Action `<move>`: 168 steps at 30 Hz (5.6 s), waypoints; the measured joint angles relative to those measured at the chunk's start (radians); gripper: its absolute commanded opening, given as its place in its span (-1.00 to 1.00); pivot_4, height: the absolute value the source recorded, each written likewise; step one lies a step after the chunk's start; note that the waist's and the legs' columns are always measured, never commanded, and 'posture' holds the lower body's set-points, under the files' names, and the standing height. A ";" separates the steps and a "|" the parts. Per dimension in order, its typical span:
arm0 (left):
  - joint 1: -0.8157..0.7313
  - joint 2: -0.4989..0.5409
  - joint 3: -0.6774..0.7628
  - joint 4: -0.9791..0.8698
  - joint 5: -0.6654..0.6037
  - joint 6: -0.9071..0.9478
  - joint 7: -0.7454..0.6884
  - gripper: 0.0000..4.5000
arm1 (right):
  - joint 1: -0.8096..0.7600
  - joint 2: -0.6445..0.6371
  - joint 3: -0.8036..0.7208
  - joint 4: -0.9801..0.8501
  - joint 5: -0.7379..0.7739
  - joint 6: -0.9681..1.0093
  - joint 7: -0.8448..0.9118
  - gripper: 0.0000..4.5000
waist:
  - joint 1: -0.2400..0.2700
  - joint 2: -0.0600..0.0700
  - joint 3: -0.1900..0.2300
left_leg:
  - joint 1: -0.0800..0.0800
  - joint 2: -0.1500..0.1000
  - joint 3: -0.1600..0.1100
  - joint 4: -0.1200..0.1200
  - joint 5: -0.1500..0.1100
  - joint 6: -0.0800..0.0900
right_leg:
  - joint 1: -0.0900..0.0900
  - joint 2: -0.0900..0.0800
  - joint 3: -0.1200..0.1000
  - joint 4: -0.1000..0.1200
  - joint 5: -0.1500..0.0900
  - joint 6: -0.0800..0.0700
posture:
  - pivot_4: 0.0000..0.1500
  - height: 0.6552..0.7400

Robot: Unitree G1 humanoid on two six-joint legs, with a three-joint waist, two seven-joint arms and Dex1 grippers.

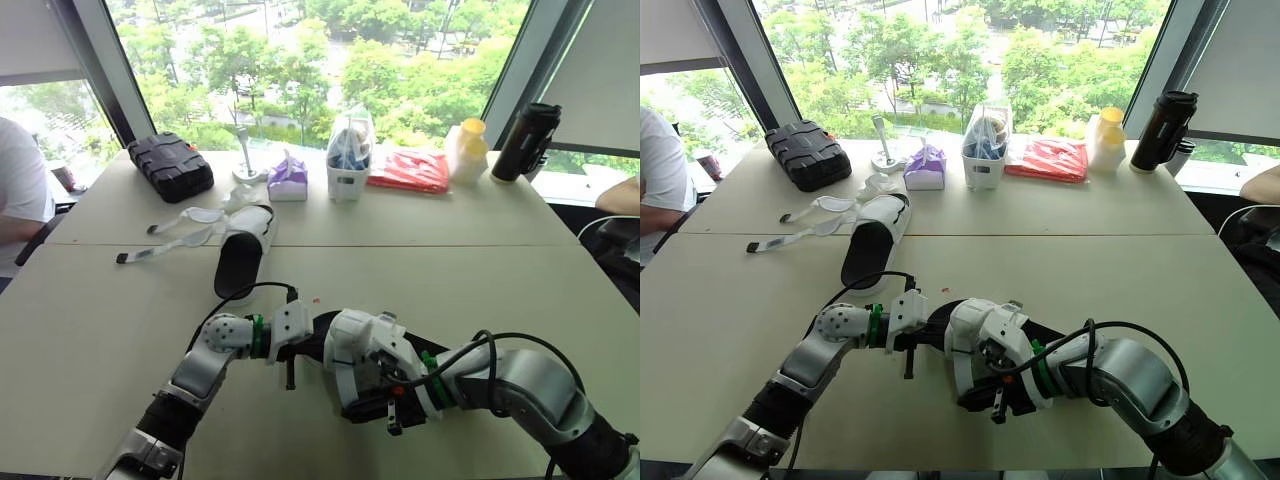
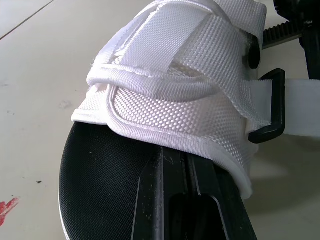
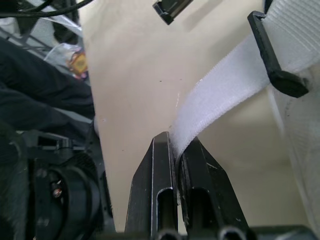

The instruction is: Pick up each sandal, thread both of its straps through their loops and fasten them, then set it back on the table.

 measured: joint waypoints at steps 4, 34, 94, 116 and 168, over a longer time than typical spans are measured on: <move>0.020 0.030 0.002 -0.049 -0.002 0.059 0.008 -1.00 | 0.015 0.037 0.029 0.030 -0.065 -0.071 -0.011 -0.98 | -0.010 -0.004 -0.002 | 0.007 0.008 0.000 0.000 -0.002 -0.003 | 0.005 0.008 0.000 0.001 -0.001 -0.002 | 1.00 1.00; 0.102 0.015 0.010 -0.170 -0.045 0.221 0.022 -1.00 | -0.006 0.045 0.017 0.118 -0.175 -0.174 0.070 -0.98 | 0.005 0.011 -0.006 | 0.014 0.012 0.000 0.001 -0.007 -0.009 | 0.011 0.011 0.000 0.003 -0.005 -0.008 | 1.00 1.00; 0.051 -0.017 -0.050 -0.134 -0.067 0.162 0.015 -1.00 | -0.284 -0.146 -0.120 0.140 0.096 -0.059 0.188 -0.98 | 0.058 0.016 0.013 | -0.003 -0.003 0.001 0.008 -0.010 -0.003 | -0.001 -0.005 -0.003 0.004 -0.009 -0.001 | 1.00 1.00; 0.040 -0.012 -0.043 -0.111 -0.067 0.155 0.030 -1.00 | -0.385 0.050 -0.110 0.325 -0.018 0.070 -0.052 0.56 | 0.053 0.016 0.012 | -0.001 -0.002 0.000 0.009 -0.002 -0.010 | -0.004 -0.003 -0.003 0.015 -0.006 -0.004 | 1.00 1.00; 0.043 0.008 -0.038 -0.118 -0.067 0.139 0.025 -1.00 | -0.547 0.153 -0.302 0.408 0.180 0.268 0.037 -0.99 | 0.025 0.019 0.014 | -0.003 -0.004 -0.001 0.009 -0.004 -0.006 | -0.004 -0.004 -0.002 0.016 -0.006 -0.004 | 1.00 1.00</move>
